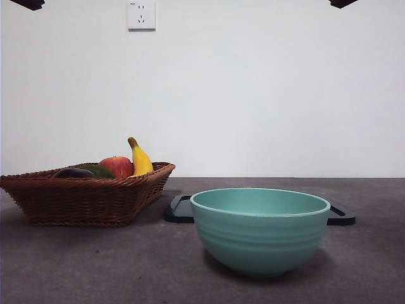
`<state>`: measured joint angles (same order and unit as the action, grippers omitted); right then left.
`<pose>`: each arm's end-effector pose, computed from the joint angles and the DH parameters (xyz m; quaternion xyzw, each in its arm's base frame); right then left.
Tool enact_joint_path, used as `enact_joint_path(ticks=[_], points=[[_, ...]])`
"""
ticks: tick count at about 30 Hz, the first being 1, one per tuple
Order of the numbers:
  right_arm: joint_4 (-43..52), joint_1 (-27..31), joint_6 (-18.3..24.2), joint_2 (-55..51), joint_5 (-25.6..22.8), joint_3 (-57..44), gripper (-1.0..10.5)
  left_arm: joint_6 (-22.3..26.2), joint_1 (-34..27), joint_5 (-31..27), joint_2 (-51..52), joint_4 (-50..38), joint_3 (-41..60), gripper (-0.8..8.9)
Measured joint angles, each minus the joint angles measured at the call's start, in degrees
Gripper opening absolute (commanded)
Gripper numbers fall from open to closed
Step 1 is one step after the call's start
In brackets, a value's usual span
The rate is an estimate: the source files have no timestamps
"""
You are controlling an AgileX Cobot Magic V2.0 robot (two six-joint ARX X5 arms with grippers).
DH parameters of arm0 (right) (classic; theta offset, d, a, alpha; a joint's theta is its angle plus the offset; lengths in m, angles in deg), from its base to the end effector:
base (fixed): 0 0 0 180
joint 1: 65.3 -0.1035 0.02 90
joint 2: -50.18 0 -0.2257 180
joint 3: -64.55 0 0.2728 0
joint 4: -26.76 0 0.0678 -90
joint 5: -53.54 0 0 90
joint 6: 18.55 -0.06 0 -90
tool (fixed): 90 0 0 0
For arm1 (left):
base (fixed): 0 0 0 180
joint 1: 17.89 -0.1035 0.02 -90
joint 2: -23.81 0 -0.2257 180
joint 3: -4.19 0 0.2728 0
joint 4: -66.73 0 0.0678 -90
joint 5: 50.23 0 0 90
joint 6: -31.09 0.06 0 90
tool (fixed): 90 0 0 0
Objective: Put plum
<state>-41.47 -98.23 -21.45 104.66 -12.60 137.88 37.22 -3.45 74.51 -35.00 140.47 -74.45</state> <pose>0.1773 0.1437 0.2822 -0.0128 0.4272 0.4214 0.7998 0.2130 -0.0901 0.2945 -0.0364 0.4257 -0.3942 0.8136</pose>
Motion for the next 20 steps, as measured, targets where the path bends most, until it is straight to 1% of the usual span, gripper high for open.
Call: enact_joint_path(ticks=[5,8,10,13,15,17,20], points=[[0.00,0.00,0.09,0.00,0.02,0.00,0.1,0.09,-0.09,-0.04,0.52,-0.42,0.00,0.09],[0.00,0.00,0.09,0.00,0.02,0.00,0.1,2.03,-1.55,-0.28,2.99,-2.93,0.00,0.09],[0.00,0.00,0.09,0.00,0.00,0.00,0.1,3.87,-3.65,-0.33,6.03,-8.04,0.07,0.09],[0.02,0.00,0.09,0.00,0.00,0.00,0.1,5.42,-8.02,-0.35,11.61,-21.14,1.77,0.09],[0.00,0.00,0.09,0.00,0.00,0.00,0.1,5.64,-10.88,-0.57,15.72,-30.49,5.07,0.09],[0.00,0.00,0.09,0.00,0.02,0.00,0.1,5.62,-13.33,-2.78,19.67,-39.01,9.44,0.09],[0.02,0.00,0.09,0.00,0.00,0.00,0.1,5.62,-15.85,-8.09,25.90,-50.45,17.44,0.09]])
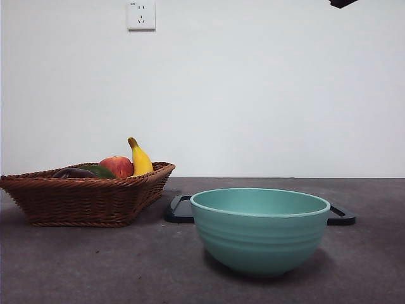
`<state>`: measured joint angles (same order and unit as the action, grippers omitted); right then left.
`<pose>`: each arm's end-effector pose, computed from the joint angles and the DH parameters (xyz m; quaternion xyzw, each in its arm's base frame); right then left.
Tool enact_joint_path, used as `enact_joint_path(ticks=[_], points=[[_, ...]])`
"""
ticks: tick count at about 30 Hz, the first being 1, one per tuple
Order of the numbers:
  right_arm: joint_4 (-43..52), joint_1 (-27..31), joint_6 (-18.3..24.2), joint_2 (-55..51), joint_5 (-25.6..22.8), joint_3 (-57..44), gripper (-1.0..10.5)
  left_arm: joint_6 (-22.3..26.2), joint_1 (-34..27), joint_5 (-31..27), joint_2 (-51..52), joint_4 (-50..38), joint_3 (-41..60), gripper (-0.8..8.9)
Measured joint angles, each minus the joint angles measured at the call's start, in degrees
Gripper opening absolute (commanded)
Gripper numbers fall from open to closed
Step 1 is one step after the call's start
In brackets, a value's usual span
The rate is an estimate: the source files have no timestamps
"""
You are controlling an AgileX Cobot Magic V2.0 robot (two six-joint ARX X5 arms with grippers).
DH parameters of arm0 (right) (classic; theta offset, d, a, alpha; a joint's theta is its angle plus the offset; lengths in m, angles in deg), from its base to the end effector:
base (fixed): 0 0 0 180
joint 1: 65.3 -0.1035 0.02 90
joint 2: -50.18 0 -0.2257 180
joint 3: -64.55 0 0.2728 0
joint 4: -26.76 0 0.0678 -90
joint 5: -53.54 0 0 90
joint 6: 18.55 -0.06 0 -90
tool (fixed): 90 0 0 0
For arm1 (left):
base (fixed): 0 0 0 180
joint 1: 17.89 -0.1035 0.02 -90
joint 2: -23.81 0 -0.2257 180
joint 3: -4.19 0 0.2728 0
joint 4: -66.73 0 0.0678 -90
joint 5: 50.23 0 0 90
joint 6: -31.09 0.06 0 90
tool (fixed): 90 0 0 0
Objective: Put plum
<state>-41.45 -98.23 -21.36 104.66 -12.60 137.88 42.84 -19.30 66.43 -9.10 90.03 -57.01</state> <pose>0.1773 0.1437 0.2823 -0.0134 0.4267 0.4218 0.7999 0.1923 -0.0222 0.3660 0.1103 -0.0644 -0.2129 0.9687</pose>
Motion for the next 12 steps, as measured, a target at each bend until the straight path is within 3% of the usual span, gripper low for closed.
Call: enact_joint_path(ticks=[5,12], points=[[-0.02,0.00,0.00,0.00,0.00,0.00,0.1,0.00,-1.92,-9.35,9.49,-8.92,13.31,0.09],[-0.02,0.00,0.00,0.00,0.02,0.00,0.1,-0.55,-2.71,-19.06,17.40,-9.79,27.08,0.09]])
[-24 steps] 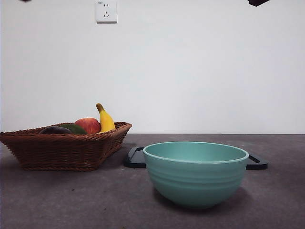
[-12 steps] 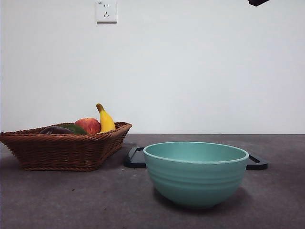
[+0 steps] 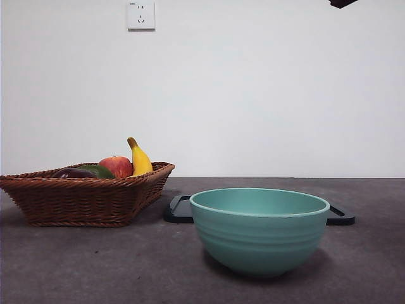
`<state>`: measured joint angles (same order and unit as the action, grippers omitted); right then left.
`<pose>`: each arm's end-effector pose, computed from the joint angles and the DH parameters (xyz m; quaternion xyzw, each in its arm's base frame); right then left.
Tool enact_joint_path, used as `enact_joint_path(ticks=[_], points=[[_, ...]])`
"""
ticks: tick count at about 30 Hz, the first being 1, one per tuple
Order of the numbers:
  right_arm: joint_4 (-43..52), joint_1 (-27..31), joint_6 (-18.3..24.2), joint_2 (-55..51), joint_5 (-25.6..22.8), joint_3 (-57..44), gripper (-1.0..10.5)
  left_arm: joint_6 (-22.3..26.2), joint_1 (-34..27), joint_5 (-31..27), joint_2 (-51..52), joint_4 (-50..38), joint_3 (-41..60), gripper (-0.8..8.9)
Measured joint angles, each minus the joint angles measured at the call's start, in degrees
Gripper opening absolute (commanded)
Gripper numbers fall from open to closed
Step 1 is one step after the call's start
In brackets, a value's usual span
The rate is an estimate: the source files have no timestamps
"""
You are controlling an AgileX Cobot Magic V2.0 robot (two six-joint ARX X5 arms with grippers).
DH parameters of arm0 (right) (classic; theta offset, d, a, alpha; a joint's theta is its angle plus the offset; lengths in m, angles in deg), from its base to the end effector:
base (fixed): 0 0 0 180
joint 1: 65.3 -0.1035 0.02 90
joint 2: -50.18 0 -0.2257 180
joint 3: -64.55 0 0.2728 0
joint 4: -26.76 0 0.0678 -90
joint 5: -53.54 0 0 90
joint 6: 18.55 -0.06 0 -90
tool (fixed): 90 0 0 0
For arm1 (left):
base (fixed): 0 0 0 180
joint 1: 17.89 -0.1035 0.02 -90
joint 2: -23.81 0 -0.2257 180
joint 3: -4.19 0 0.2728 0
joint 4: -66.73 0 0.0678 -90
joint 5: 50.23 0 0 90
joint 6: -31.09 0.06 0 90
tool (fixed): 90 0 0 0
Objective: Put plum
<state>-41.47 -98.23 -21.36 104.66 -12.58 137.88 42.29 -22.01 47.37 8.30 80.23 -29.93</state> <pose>0.1772 0.1437 0.2822 -0.0133 0.4269 0.4219 0.7998 0.1879 0.0056 0.2622 0.1020 -0.0471 -0.0259 0.9933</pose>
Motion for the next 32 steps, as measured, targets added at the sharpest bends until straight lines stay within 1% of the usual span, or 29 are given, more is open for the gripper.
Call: enact_joint_path(ticks=[2,9,16,23,26,32], points=[[0.00,0.00,0.00,0.00,0.00,0.00,0.1,-0.57,-0.28,-1.62,2.38,-0.02,3.30,0.09],[0.00,0.00,0.00,0.00,0.00,0.00,0.1,-2.16,-0.63,-3.08,8.85,0.35,12.33,0.09],[0.00,0.00,0.00,0.00,0.00,0.00,0.1,-3.72,-0.63,-3.34,13.70,0.70,18.03,0.09],[0.02,0.00,0.00,0.00,0.00,0.00,0.1,-4.52,-0.63,-3.39,15.28,5.14,19.56,0.09],[0.02,0.00,0.00,0.00,0.00,0.00,0.1,-4.55,-0.63,-3.39,15.30,9.33,19.56,0.09],[0.00,0.00,0.00,0.00,0.00,0.00,0.1,-4.74,-0.63,-3.43,15.21,9.42,19.58,0.09]])
